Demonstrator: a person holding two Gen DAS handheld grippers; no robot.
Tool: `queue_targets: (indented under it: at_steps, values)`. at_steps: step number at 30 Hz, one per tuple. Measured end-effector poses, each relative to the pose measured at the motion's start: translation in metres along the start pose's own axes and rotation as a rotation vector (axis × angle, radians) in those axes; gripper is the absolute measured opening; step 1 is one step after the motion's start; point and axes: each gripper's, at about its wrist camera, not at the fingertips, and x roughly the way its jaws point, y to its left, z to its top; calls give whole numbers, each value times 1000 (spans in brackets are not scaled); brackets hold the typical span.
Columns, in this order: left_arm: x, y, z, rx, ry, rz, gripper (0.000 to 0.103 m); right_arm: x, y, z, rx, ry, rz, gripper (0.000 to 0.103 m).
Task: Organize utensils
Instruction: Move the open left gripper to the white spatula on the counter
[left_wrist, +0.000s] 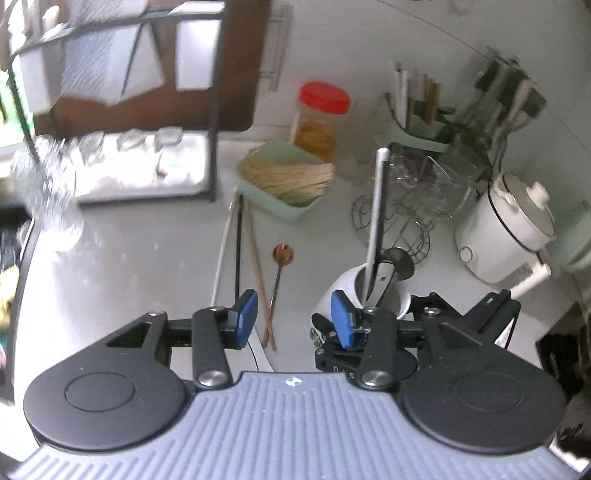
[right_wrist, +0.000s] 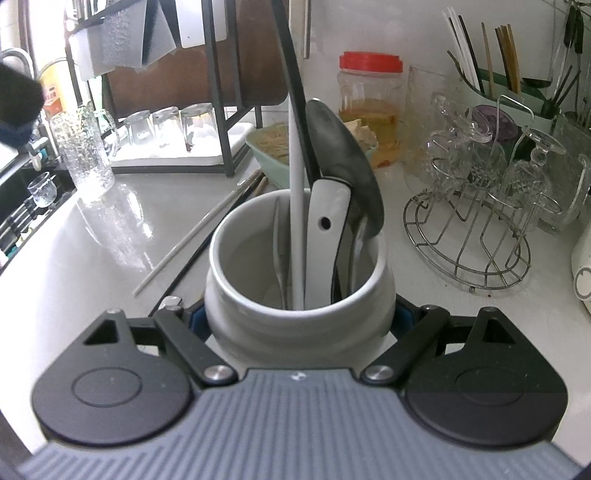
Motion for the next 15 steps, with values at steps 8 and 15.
queue_targets:
  at_steps: [8,15]
  values:
    - [20,23,-16,-75,53,55,50,1,-2,1,-21,9,20,91]
    - [46,40,-32,-130,86,73,56,0,-3,1,-24,14,26,91]
